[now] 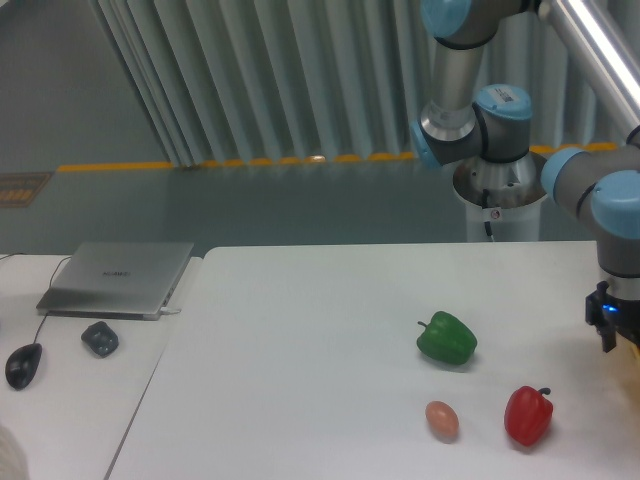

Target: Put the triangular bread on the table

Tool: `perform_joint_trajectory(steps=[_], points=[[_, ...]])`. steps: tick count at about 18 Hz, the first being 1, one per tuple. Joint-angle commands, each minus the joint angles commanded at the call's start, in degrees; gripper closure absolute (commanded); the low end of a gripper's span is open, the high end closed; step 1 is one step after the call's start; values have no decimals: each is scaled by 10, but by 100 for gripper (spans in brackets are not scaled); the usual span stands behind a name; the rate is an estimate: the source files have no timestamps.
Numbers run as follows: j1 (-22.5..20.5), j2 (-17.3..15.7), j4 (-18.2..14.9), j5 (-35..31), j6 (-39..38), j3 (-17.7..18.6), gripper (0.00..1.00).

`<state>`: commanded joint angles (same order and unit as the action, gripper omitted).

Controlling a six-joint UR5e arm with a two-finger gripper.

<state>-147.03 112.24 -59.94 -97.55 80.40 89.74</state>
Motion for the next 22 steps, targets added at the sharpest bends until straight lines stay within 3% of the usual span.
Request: perform_joint_trajectory(steps=[1,6,12,17,22], points=[[-4,-17,-1,1,6,-1,0],[-32,-25,-18,3,16,0,0],[-74,-24,-28,-1,10,45,0],[-115,-30,-62,10,14,38,0],[-128,-28,-63,12,11,39,0]])
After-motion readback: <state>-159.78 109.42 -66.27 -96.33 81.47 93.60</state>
